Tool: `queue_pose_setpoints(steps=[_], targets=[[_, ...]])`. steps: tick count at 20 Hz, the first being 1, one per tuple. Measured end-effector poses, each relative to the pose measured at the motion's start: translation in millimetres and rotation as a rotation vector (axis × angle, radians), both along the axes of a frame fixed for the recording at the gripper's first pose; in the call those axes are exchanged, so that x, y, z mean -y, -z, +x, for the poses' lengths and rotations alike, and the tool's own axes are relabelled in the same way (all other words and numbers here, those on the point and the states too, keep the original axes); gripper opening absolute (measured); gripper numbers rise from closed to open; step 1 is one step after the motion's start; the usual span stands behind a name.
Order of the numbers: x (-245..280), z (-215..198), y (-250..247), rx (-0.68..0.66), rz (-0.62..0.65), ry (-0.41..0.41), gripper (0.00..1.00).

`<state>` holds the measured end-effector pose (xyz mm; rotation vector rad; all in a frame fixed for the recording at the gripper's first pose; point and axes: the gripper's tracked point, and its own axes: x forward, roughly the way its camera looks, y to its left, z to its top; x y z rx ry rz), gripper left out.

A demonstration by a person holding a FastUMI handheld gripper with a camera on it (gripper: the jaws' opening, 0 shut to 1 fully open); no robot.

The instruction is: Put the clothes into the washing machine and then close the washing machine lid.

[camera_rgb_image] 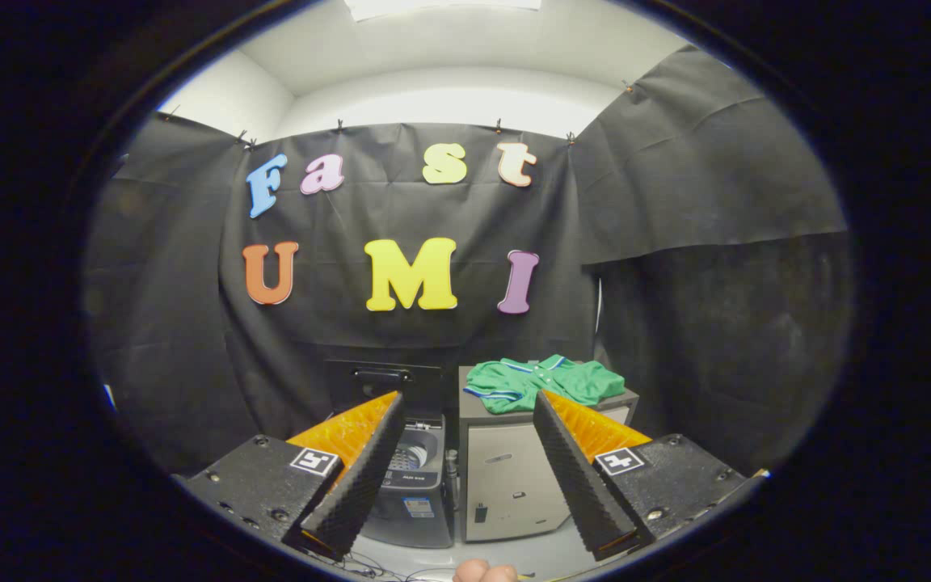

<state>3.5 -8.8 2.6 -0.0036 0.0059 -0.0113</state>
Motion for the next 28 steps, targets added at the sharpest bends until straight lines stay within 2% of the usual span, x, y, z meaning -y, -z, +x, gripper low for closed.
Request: queue_pose_setpoints(steps=[11,17,22,28], targets=[[-6,28,-7,-0.027,0.002,0.013,1.0],[-3,58,-22,-0.064,-0.02,-0.022,1.0],[26,107,-49,-0.033,-0.021,0.008,1.0],[77,210,-51,-0.056,-0.014,0.041,1.0]])
